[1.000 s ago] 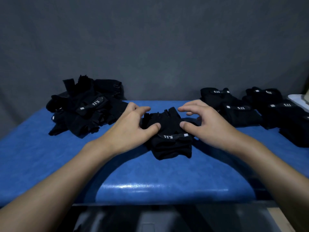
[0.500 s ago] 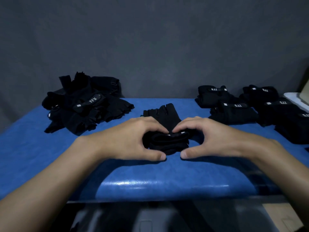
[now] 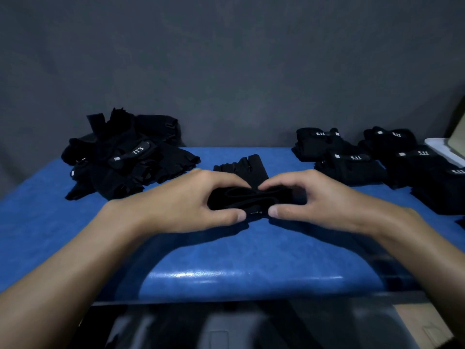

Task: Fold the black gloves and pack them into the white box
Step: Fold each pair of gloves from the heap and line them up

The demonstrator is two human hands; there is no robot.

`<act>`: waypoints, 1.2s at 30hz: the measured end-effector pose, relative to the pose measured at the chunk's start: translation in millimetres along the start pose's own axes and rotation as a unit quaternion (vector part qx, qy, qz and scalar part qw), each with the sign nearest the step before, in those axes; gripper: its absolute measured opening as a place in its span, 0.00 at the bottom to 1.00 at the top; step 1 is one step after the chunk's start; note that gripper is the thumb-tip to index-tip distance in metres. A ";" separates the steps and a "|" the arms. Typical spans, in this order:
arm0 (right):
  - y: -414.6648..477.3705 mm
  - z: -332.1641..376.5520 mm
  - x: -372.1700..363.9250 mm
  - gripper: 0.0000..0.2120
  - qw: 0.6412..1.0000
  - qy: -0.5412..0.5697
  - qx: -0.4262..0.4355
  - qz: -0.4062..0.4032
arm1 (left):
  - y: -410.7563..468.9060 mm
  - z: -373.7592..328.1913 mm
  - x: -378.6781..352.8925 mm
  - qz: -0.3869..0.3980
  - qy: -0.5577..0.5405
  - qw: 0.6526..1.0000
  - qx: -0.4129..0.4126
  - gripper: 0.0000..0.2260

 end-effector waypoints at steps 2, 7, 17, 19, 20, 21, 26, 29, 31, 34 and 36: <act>2.2 -1.3 -0.8 0.11 1.000 0.019 0.005 -0.004 | 0.3 -0.2 0.4 -0.004 -0.007 1.000 0.006 0.22; 4.6 -2.2 -1.5 0.07 0.998 0.056 0.011 -0.023 | 0.2 6.8 -1.2 -0.035 -0.008 0.999 -0.001 0.20; 3.8 2.2 -1.7 0.32 0.986 0.166 -0.023 0.002 | -0.2 19.1 0.4 -0.112 -0.129 0.985 0.017 0.12; 5.8 3.0 -3.5 0.26 0.985 0.171 -0.019 -0.022 | 0.3 19.9 1.7 -0.119 -0.113 0.986 0.017 0.13; 7.5 2.6 -4.6 0.23 0.984 0.174 -0.021 -0.038 | 0.7 20.9 1.5 -0.123 -0.108 0.986 0.022 0.13; 8.9 2.1 -5.9 0.20 0.982 0.177 -0.028 -0.052 | 1.3 21.3 1.1 -0.127 -0.102 0.986 0.027 0.14; 18.7 -1.6 -15.4 0.16 0.976 0.187 -0.050 -0.095 | 1.4 27.0 -5.5 -0.141 -0.114 0.982 0.055 0.18; 25.0 -5.1 -17.2 0.15 0.976 0.171 -0.053 -0.122 | 1.0 29.6 -9.0 -0.154 -0.089 0.982 0.061 0.22; 28.2 -7.7 -17.0 0.16 0.976 0.151 -0.059 -0.144 | 2.1 30.5 -9.9 -0.172 -0.067 0.980 0.071 0.21; 30.0 -10.0 -18.7 0.18 0.975 0.148 -0.055 -0.156 | 5.0 30.3 -10.3 -0.186 -0.055 0.980 0.049 0.16; 29.5 -9.4 -20.2 0.18 0.976 0.147 -0.042 -0.155 | 5.6 29.6 -10.4 -0.183 -0.034 0.982 0.023 0.13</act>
Point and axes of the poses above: each hand's wrist, its own y-axis towards the middle knuckle, its own x-axis out of the back of the hand, z = x × y, the point moved 2 cm from there along y, towards the middle knuckle, and after that the axes turned 15 degrees about -x, right-handed, at the moved point
